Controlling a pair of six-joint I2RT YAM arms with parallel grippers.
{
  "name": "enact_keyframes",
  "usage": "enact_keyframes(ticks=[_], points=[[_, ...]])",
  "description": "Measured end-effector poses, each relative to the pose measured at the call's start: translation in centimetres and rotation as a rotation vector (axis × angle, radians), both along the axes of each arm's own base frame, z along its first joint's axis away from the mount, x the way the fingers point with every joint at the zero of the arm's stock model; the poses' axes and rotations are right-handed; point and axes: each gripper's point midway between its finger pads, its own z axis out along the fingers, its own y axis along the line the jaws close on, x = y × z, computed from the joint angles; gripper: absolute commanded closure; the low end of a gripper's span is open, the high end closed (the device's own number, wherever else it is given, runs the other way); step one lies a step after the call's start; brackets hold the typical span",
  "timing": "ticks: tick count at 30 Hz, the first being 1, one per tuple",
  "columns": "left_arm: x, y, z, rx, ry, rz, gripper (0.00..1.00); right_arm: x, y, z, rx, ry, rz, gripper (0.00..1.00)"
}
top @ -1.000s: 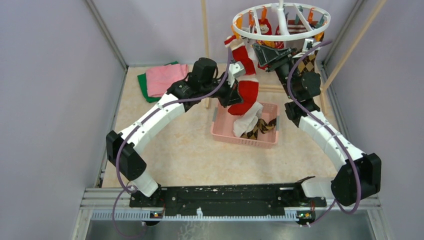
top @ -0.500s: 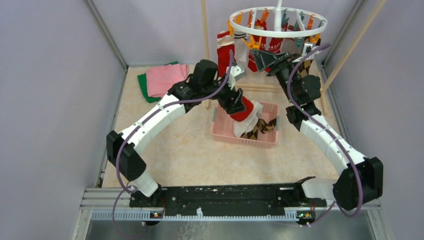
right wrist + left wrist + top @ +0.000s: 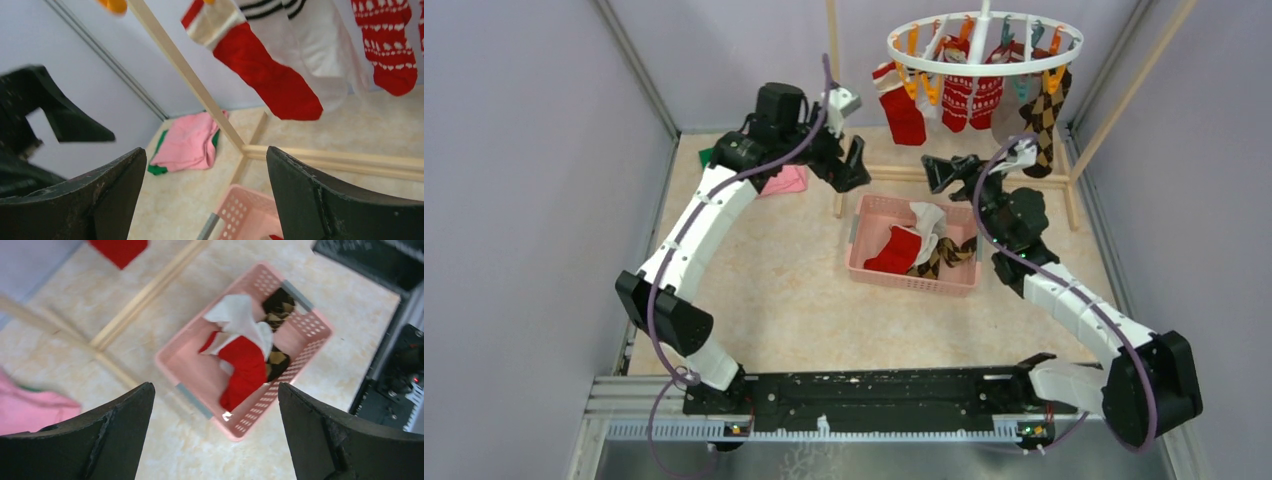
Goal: Remove the socks clipped to the hanger
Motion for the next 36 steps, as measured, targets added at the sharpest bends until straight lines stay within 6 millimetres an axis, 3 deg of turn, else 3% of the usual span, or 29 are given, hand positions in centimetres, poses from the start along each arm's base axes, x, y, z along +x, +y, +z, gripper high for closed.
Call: enact_keyframes(ticks=[2, 6, 9, 11, 16, 22, 25, 28, 29, 32, 36], points=[[1.5, 2.2, 0.4, 0.000, -0.005, 0.061, 0.01, 0.2, 1.0, -2.1, -0.046, 0.027, -0.003, 0.02], [3.1, 6.1, -0.4, 0.026, 0.038, 0.162, 0.01, 1.7, 4.0, -5.8, -0.148, 0.040, -0.017, 0.01], [3.5, 7.9, -0.8, 0.040, 0.068, 0.207, 0.01, 4.3, 6.0, -9.0, -0.239, 0.049, -0.054, 0.01], [3.7, 9.0, -0.8, 0.040, 0.082, 0.231, 0.01, 7.1, 7.3, -10.1, -0.288, 0.036, -0.086, 0.01], [4.6, 11.8, -0.4, 0.015, 0.100, 0.287, 0.01, 14.5, 10.5, -8.6, -0.337, -0.115, -0.169, 0.02], [5.2, 14.2, -0.5, -0.010, 0.121, 0.333, 0.01, 21.0, 12.5, -6.2, -0.345, -0.238, -0.255, 0.10], [4.7, 14.4, -1.3, -0.011, 0.143, 0.331, 0.01, 22.9, 12.0, -5.3, -0.353, -0.265, -0.309, 0.32], [4.1, 14.3, -2.1, -0.011, 0.163, 0.326, 0.01, 24.2, 11.4, -4.4, -0.365, -0.286, -0.345, 0.87], [3.9, 14.3, -2.2, -0.012, 0.166, 0.326, 0.01, 24.3, 11.2, -4.2, -0.371, -0.290, -0.350, 1.00], [3.7, 14.3, -2.3, -0.019, 0.164, 0.323, 0.01, 24.3, 10.7, -3.9, -0.360, -0.303, -0.360, 1.00], [3.5, 14.2, -1.8, -0.034, 0.148, 0.325, 0.01, 23.3, 10.6, -5.6, -0.369, -0.285, -0.344, 1.00]])
